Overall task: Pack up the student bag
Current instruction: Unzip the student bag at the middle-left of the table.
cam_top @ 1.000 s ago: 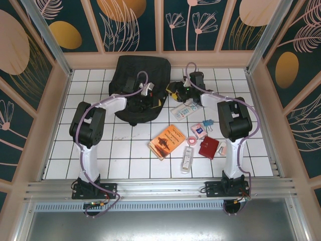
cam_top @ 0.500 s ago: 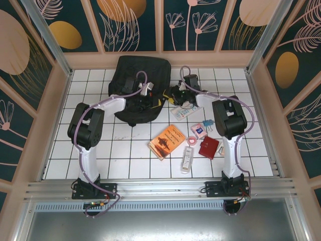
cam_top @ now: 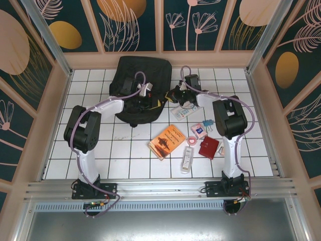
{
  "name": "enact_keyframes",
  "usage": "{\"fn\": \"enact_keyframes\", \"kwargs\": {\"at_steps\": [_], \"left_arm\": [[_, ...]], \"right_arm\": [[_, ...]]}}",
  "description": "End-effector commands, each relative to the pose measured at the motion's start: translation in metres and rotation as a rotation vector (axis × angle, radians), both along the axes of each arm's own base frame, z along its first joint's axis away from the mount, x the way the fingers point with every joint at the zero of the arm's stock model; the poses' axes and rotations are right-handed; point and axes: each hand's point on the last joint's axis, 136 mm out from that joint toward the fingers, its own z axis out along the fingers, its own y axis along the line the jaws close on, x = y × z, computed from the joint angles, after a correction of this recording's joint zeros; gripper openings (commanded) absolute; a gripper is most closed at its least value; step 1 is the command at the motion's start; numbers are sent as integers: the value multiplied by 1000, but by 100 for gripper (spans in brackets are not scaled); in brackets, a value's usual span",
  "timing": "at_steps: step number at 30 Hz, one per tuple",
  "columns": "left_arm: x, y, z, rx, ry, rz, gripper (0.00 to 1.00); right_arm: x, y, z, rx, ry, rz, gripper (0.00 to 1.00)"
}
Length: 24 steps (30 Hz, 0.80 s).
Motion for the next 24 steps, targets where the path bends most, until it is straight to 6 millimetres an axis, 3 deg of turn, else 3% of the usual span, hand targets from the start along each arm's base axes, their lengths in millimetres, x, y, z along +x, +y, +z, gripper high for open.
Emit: {"fn": "enact_keyframes", "kwargs": {"at_steps": [1, 8, 15, 20, 24], "left_arm": [[-13, 7, 14, 25, -20, -4, 0], [-30, 23, 7, 92, -1, 26, 0], [-35, 50, 17, 147, -48, 104, 0], [-28, 69, 21, 158, -55, 155, 0], [-28, 72, 23, 158, -65, 161, 0]], "right_arm": [[20, -20, 5, -48, -31, -35, 0], [38, -46, 9, -101, -41, -47, 0], [67, -72, 9, -171, -53, -79, 0], [75, -71, 13, -187, -77, -51, 0], [76, -74, 7, -209, -77, -45, 0]]}}
